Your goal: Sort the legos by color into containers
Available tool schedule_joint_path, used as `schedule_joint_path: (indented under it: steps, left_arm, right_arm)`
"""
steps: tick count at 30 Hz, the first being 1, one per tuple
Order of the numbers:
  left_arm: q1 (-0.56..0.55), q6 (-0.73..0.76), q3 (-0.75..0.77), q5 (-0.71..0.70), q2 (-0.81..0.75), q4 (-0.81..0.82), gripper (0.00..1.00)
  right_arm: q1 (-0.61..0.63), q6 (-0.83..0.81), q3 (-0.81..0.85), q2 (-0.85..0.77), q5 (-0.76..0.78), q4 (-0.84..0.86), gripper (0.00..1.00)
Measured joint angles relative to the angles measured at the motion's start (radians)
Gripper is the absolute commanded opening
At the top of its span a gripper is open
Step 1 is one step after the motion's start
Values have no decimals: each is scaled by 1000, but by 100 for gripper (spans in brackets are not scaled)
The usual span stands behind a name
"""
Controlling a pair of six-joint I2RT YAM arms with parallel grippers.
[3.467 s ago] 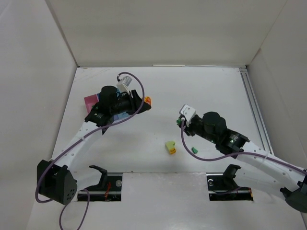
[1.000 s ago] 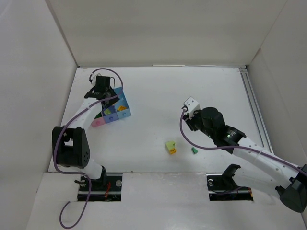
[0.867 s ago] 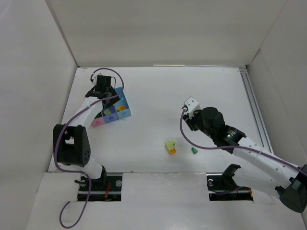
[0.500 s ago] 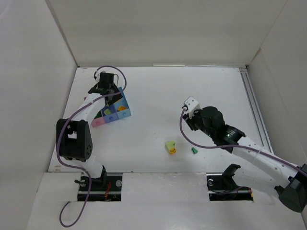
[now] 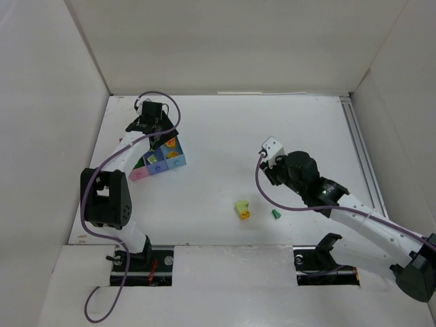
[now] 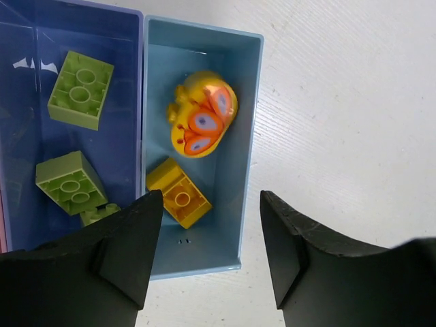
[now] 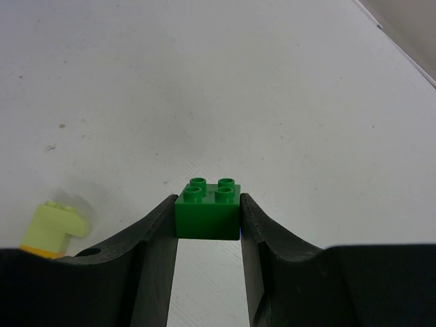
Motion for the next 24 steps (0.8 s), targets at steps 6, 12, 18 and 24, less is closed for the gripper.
schedule_joint_path:
  steps: [6, 12, 18, 24]
  left_arm:
    - [0, 26, -5, 48, -10, 15, 62]
    - [-11, 121, -166, 445, -197, 191, 93]
    - [-176, 145, -280, 767, -380, 388, 100]
    - [-357, 150, -280, 864, -395, 454, 99]
  right_arm:
    - [0, -1, 0, 0, -26, 0, 3]
    - [-1, -26, -15, -16, -203, 66, 10]
    - [-1, -84, -53, -59, -444, 214, 11]
    - [6, -135, -43, -33, -603, 294, 11]
